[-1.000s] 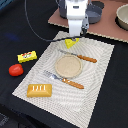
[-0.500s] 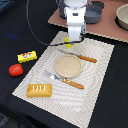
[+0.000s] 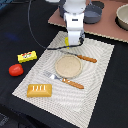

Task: Interact with the objects in diverse but meaningful ways.

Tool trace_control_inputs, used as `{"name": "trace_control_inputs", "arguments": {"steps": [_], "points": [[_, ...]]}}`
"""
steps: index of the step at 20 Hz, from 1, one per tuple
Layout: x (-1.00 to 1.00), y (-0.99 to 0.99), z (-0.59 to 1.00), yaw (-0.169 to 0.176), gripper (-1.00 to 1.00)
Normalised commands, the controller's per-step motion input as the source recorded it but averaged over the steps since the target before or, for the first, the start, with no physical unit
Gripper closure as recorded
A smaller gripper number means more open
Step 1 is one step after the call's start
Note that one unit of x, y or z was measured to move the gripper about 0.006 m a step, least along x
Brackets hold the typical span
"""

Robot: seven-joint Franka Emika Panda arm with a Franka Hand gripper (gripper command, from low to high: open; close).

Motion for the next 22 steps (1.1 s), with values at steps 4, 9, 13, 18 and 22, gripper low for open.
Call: {"name": "trace_control_inputs", "arguments": {"steps": [4, 9, 13, 18, 22], "points": [[0.00, 0.00, -0.11, 0.069, 1.00], [0.07, 0.00, 0.00, 0.050, 1.00], [0.16, 0.00, 0.00, 0.051, 1.00], [0.19, 0.00, 0.08, 0.046, 1.00], [0.10, 0.24, 0.86, 0.042, 1.00]]}}
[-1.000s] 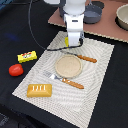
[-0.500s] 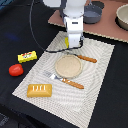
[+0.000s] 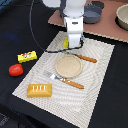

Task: Interact with the objects in diverse but meaningful ways.

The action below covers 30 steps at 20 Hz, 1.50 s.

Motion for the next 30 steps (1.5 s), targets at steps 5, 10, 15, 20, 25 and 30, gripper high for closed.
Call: {"name": "trace_control_inputs", "arguments": {"steps": [5, 10, 15, 20, 25, 30], "points": [[0.10, 0.53, 1.00, 0.048, 1.00], [0.16, 0.49, 0.90, 0.046, 1.00], [0.23, 0.53, 0.76, 0.029, 1.00], [0.32, 0.70, 0.41, 0.029, 1.00], [0.25, 0.78, 0.16, 0.039, 1.00], [0.30, 0.77, 0.15, 0.023, 1.00]]}}
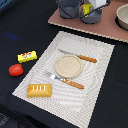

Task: Interact with the objects in diverse but meaningful ways.

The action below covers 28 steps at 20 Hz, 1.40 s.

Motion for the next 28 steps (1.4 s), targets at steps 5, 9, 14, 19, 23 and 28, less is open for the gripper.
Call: {"name": "trace_control_inputs", "arguments": {"steps": [5, 9, 14, 19, 23, 28], "points": [[0.37, 0.75, 0.22, 0.009, 1.00], [0.40, 0.70, 0.21, 0.000, 1.00], [0.45, 0.53, 0.16, 0.000, 1.00], [0.40, 0.33, 0.02, 0.000, -1.00], [0.32, 0.24, 0.00, 0.000, -1.00], [0.31, 0.31, 0.22, 0.000, -1.00]]}}
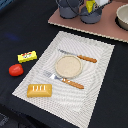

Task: Interact with the objects in diverse but meaningful ways.

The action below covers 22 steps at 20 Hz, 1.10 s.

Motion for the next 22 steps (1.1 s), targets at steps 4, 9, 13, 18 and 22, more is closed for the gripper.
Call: {"name": "trace_control_inputs", "arguments": {"steps": [4, 9, 13, 18, 22], "points": [[0.25, 0.45, 0.81, 0.002, -1.00], [0.01, 0.13, 0.99, -0.003, -1.00], [-0.01, -0.67, 0.51, -0.029, -1.00], [-0.05, -0.76, 0.30, -0.029, -1.00], [-0.03, -0.72, 0.30, -0.013, -1.00]]}}
